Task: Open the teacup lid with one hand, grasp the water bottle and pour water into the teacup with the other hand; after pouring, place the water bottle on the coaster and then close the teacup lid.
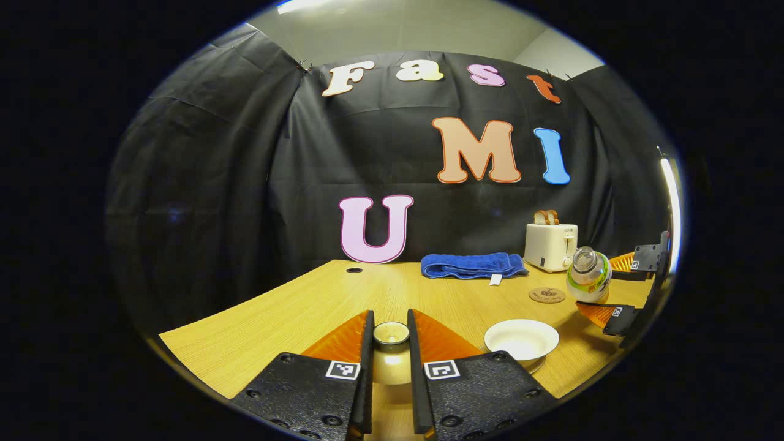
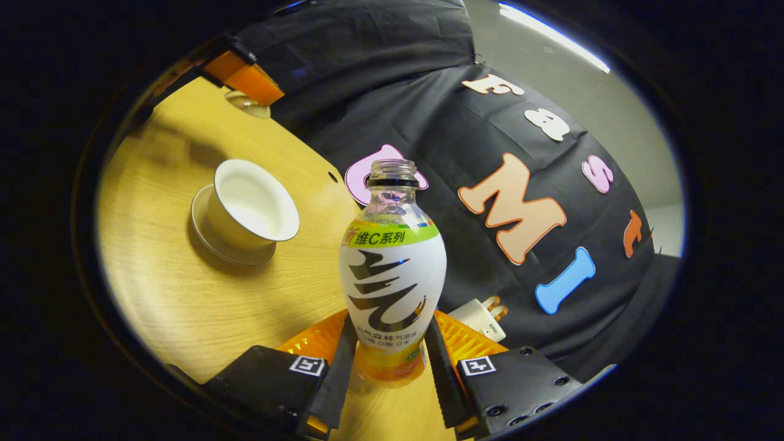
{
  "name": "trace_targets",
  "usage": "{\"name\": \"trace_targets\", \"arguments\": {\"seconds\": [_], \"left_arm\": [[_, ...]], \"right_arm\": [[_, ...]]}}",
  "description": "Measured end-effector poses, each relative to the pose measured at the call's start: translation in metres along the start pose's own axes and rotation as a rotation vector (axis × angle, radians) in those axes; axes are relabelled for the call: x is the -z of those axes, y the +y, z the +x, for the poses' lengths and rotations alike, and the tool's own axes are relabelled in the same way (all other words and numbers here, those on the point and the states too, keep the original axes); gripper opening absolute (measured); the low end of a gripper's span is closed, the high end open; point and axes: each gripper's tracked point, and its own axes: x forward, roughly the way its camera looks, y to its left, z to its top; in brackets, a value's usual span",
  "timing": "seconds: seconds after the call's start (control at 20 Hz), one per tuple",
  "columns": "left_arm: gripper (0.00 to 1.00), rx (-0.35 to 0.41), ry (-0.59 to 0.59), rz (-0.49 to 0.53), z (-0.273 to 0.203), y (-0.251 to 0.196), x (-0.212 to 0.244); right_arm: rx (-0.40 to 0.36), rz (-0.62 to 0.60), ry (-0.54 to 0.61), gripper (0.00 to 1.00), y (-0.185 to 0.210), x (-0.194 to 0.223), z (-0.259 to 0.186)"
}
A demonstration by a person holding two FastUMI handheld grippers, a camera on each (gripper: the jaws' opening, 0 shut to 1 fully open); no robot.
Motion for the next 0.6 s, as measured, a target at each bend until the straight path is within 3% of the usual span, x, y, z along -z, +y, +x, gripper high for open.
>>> {"name": "trace_targets", "arguments": {"seconds": [0.6], "left_arm": [[0.23, -0.016, 0.008, -0.016, 0.000, 0.014, 0.008]], "right_arm": [[-0.026, -0.392, -0.004, 0.65, 0.007, 0.007, 0.008]]}}
